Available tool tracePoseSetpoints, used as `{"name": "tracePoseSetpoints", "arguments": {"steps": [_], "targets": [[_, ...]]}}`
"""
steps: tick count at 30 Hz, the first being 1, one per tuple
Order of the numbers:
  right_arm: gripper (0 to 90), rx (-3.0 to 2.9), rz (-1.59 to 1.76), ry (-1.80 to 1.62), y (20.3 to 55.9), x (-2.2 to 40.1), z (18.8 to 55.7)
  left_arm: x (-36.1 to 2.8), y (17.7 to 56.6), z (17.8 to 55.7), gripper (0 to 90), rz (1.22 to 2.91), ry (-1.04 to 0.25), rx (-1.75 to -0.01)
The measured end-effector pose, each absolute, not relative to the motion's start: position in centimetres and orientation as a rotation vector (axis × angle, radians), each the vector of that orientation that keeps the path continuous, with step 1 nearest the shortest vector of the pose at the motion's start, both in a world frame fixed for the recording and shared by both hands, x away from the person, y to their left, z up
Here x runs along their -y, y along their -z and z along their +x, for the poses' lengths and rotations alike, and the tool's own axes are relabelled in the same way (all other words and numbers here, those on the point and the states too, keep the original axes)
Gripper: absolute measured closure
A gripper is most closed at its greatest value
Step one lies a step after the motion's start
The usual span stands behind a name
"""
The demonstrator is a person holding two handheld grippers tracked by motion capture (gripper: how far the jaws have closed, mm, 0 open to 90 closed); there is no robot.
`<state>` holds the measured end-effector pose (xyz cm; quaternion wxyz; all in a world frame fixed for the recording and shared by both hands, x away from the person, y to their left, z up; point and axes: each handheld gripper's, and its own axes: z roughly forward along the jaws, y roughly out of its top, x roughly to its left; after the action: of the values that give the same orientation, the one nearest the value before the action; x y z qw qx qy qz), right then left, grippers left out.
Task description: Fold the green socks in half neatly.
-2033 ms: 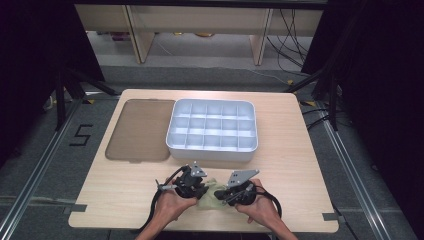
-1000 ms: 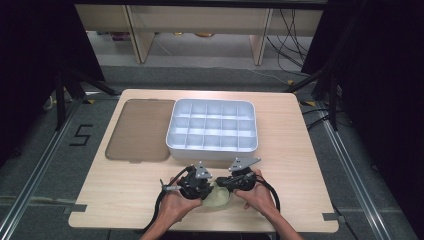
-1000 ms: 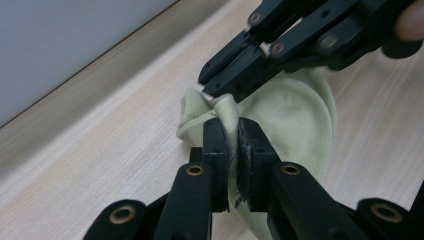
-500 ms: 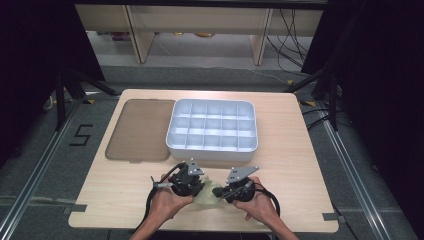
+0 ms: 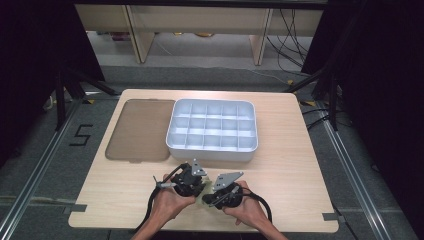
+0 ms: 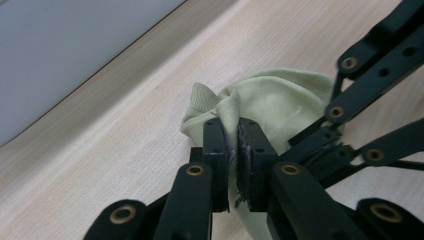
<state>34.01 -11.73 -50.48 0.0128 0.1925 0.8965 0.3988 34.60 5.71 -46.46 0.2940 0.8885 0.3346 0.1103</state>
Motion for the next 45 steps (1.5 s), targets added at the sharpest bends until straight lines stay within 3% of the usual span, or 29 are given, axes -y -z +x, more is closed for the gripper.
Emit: {"name": "tracePoseSetpoints", "arguments": {"steps": [10,29,37,45], "targets": [[87.4,-2.639,0.833,-1.251,49.4,16.0,36.4,-5.6,46.4,34.6,83.0,2.370,-0.307,-0.872],[86.5,-2.718,0.893,-1.198,51.1,16.1,37.2,-2.5,46.8,34.1,80.3,2.334,-0.266,-0.822],[85.7,-2.644,0.947,-1.254,50.1,17.6,37.8,-1.7,47.8,34.3,76.0,2.328,-0.220,-0.820],[82.0,-2.608,0.979,-1.308,49.2,18.8,37.5,-1.7,48.0,34.2,65.1,2.326,-0.179,-0.799]]}}
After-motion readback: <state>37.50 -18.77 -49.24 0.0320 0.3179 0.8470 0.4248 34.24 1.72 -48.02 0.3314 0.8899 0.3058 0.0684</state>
